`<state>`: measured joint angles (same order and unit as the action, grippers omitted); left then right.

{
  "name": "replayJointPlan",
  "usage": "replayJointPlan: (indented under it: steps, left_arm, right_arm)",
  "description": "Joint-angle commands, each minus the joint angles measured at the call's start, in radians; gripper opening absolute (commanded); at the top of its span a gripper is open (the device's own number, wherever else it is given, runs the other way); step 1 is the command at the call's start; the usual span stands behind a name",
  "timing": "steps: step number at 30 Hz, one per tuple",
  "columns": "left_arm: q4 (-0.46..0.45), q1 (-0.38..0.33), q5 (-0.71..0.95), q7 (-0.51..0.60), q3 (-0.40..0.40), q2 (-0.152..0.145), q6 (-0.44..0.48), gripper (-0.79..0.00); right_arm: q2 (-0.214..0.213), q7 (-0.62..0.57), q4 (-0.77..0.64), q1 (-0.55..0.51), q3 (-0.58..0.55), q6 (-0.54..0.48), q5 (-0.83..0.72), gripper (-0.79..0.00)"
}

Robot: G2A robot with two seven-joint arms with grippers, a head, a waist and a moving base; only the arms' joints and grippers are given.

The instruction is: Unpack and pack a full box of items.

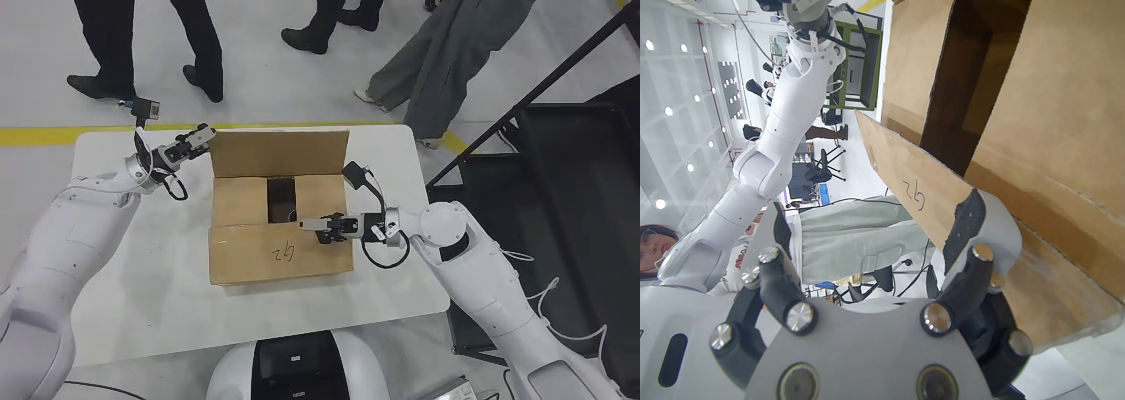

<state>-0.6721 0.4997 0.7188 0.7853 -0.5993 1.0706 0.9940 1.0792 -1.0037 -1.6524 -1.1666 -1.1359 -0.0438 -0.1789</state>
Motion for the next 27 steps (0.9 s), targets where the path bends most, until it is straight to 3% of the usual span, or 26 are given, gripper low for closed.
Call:
replayJointPlan:
  steps: [1,7,14,20,27]
  left_arm:
    - [-0.003,0.004,-0.038,-0.083,-0.023,-0.004,-0.020,0.000]
    - [-0.013,0.031,-0.139,-0.236,-0.071,-0.013,-0.055,0.000]
    - [-0.045,0.054,-0.213,-0.241,-0.098,-0.018,-0.150,0.000]
    - [-0.035,0.050,-0.285,-0.262,-0.080,0.008,-0.232,0.000]
    - [0.000,0.040,-0.199,-0.201,-0.081,0.053,-0.171,0.000]
  right_arm:
    - [0.000,0.000,0.000,0.000,0.000,0.000,0.000,0.000]
    - [0.000,0.000,0.000,0.000,0.000,0.000,0.000,0.000]
    - [0.000,0.000,0.000,0.000,0.000,0.000,0.000,0.000]
    - [0.000,0.000,0.000,0.000,0.000,0.000,0.000,0.000]
    - [0.000,0.000,0.000,0.000,0.000,0.000,0.000,0.000]
